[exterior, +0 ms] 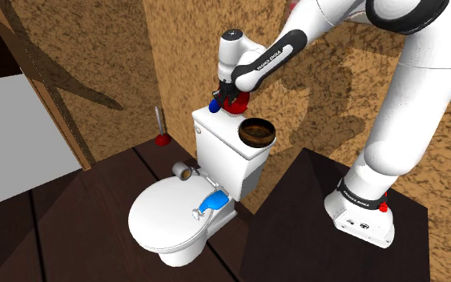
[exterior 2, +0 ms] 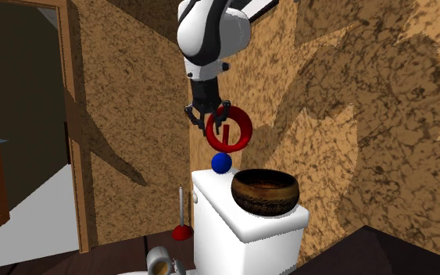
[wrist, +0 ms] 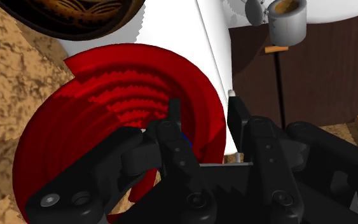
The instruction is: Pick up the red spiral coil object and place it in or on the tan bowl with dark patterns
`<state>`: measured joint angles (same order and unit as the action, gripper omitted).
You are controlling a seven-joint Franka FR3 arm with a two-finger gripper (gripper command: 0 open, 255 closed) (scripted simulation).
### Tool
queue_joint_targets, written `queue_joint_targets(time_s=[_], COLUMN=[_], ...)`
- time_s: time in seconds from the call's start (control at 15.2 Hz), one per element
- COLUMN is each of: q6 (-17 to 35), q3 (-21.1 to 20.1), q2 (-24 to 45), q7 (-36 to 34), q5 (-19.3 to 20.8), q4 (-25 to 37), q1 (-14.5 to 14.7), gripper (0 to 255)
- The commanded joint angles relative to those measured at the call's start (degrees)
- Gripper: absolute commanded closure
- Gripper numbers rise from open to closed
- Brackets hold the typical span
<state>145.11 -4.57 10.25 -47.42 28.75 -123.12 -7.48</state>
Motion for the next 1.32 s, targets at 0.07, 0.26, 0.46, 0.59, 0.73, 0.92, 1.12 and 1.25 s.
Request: queue_joint_targets(time_s=[0.07,0.26,0.46,0.59,0.73,0.92,1.12,1.25], q6=[2.5,4.9,6.8,7.8,8.7,11.3,13.7,15.3], q3=[0.5,1.2,2.0,2.8,3.8,3.3,2.6,2.2], q2=[-5.7,-11.4,-17.1,-21.1,-25.9,-23.6,-21.0,-19.2], q7=[-0.1,0.2,1.0,1.7,2.8,0.3,-2.7,-5.1], q5=[0.6,1.1,1.5,1.8,2.0,4.7,8.1,10.7], q4=[-7.8,-15.4,-22.7,-27.4,-32.7,-33.0,-33.2,-33.1], q1=[-0.8,-1.5,-2.3,-2.7,-3.2,-4.4,-5.8,-6.8], gripper=[255,255,255,255,255,255,255,255])
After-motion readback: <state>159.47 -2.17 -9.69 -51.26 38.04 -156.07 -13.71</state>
